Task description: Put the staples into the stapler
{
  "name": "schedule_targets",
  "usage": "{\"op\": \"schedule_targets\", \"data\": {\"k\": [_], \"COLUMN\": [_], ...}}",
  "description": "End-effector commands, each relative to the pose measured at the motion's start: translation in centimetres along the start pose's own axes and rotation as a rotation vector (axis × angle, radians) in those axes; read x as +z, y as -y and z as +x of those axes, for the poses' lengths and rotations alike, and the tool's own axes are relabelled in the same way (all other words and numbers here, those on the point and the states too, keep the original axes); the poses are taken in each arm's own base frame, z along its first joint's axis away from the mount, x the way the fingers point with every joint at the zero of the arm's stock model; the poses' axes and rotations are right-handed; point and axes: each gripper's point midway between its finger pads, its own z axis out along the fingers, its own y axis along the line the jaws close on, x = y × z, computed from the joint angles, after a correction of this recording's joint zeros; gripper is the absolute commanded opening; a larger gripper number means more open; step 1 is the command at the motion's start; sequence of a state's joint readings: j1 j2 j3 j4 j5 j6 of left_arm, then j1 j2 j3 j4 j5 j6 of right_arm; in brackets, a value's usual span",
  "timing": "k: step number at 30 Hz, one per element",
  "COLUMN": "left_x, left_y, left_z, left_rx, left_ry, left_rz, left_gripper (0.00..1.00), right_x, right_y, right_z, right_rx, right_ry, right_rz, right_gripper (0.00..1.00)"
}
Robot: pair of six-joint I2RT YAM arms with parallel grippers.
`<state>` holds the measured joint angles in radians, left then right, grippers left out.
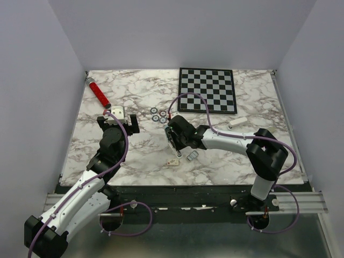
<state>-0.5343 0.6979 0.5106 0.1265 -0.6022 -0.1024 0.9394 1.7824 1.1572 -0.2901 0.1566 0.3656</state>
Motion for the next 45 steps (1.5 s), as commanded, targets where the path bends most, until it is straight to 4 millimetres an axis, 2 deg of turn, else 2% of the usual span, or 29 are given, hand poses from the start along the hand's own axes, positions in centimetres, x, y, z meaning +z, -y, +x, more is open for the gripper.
{"op": "schedule_targets", "data": {"k": [1,16,21,27,34,38,45], "left_x": [-0.1,-0.2,-0.2,-0.2,-0.2,-0.3,-0.3], "left_y": [-0.2,0.1,0.1,0.2,0.2,0.3,0.3], "left_z": [-1.4,-1.4,-1.3,-1.3,-1.4,-1.4,-1.4], "left_rx": [-0.027,-0.02,-0.02,-0.019,-0.021,-0.023,-0.023], "left_ry": [0.028,0.026,0.026,0.025,0.026,0.025,0.027], "left_rz": [-0.013,0.002,0.005,0.01,0.013,0.016,0.017], "left_gripper": [0.99,0.99,0.99,0.99,0.99,0.99,0.99], "right_x": [0.4,-0.1,-0.3,-1.3,-2.6,-2.4,-0.6], "right_y": [0.0,-0.1,0.2,0.3,0.6,0.8,1.2], "right_z": [0.8,1.6,1.9,0.6,-1.8,-2.5,-1.6], "right_rx": [-0.025,-0.028,-0.022,-0.016,-0.017,-0.011,-0.014], "right_ry": [-0.004,-0.011,-0.015,0.016,0.077,0.084,0.035], "right_rz": [0.015,0.006,0.02,0.03,0.059,0.085,0.113], "right_gripper": [0.17,0.19,0.28,0.44,0.45,0.45,0.45]}}
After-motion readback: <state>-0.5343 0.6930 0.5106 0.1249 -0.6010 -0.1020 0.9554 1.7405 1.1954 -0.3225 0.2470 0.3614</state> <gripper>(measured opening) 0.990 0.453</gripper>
